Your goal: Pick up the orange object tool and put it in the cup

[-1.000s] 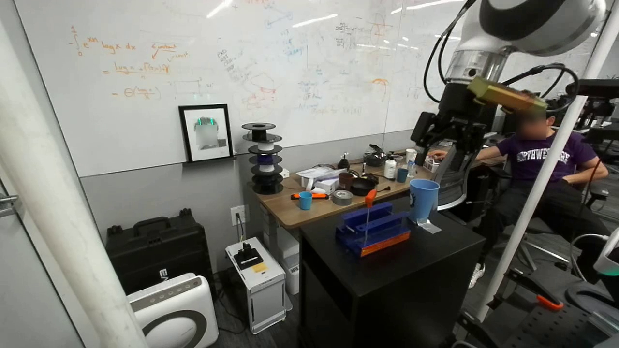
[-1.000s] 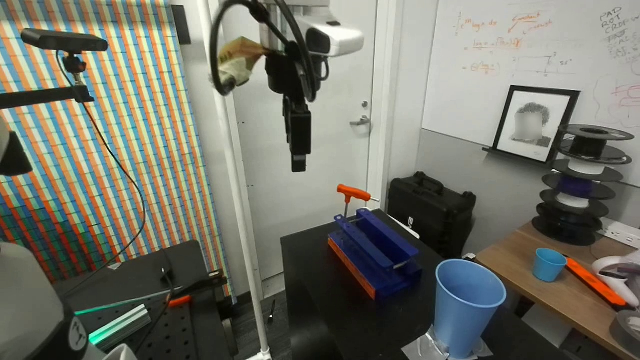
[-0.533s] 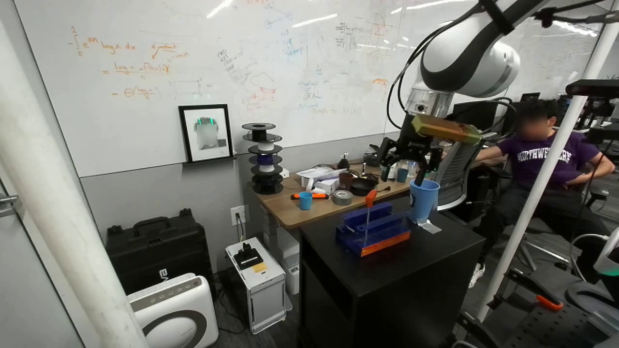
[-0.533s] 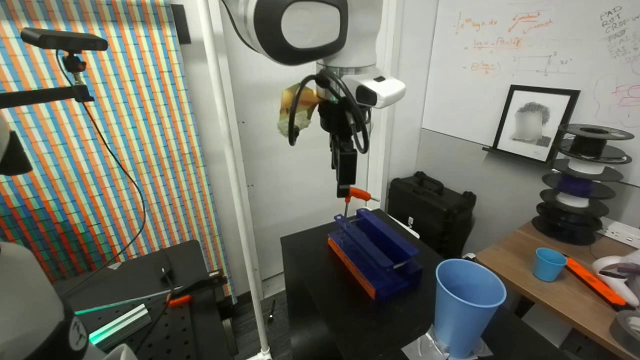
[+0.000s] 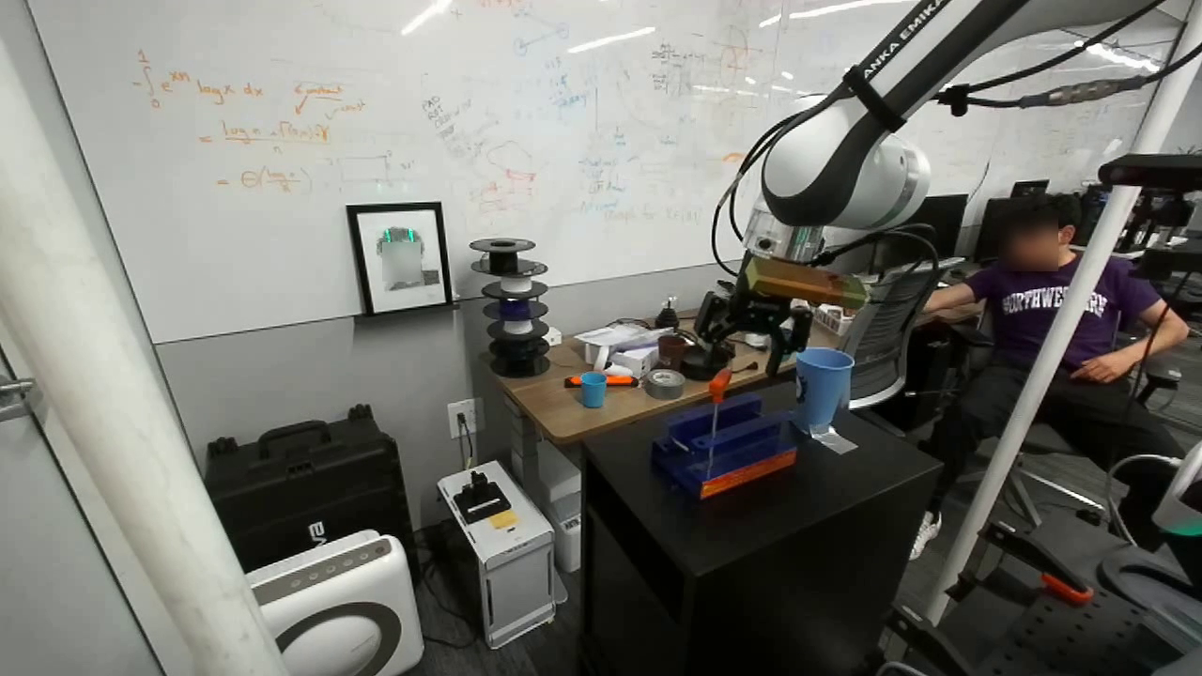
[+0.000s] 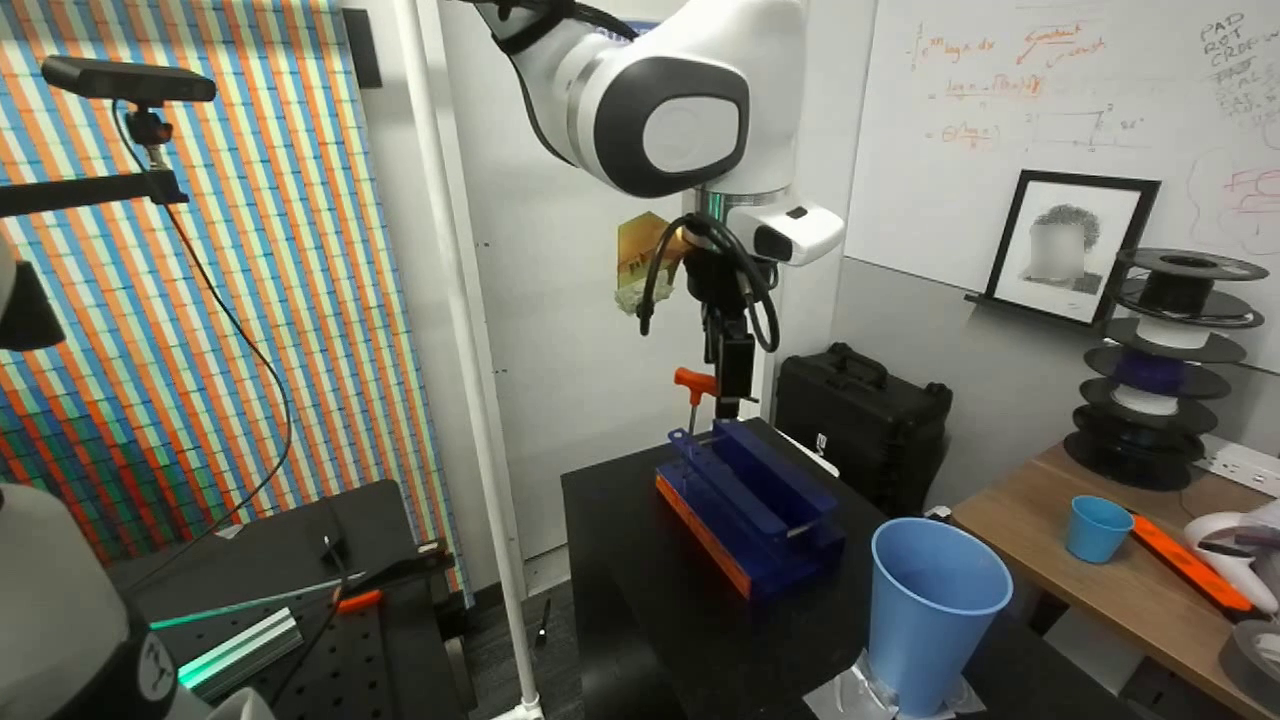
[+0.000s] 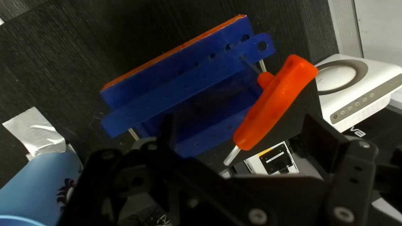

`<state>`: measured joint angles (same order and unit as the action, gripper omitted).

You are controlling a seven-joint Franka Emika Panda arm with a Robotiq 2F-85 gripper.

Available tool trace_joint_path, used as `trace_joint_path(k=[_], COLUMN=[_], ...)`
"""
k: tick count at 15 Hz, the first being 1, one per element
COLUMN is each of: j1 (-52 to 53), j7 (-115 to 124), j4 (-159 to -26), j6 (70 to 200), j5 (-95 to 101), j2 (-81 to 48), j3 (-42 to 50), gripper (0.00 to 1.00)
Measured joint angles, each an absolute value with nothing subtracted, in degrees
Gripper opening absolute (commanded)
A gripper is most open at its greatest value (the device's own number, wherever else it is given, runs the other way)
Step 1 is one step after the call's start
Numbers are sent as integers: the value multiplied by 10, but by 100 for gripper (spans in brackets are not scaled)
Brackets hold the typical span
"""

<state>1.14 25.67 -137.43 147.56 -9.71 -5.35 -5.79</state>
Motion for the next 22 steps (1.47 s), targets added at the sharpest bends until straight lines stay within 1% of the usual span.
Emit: trace_joint_path(k=[2, 3, 5, 8, 9, 10, 11, 16, 22], j1=[19, 23, 30, 38, 40, 42, 43, 46, 48], j7=[259, 260, 260, 261, 263, 264, 265, 269, 241], j4=[-1363, -1359, -1353, -1350, -1350, -1350, -1350, -1350, -1353], j6=[1478, 1479, 1480, 1484, 1484, 1484, 1484, 1468, 1395], j5=[-97, -97, -97, -90, -80, -70, -57, -4, -10], j2=[-69, -75, -82, -89, -89, -89, -88, -75, -5], j3=[-58, -58, -58, -55, -52, -50, -48, -40, -49], gripper=[58, 49, 35, 11, 6, 3, 9, 9, 9])
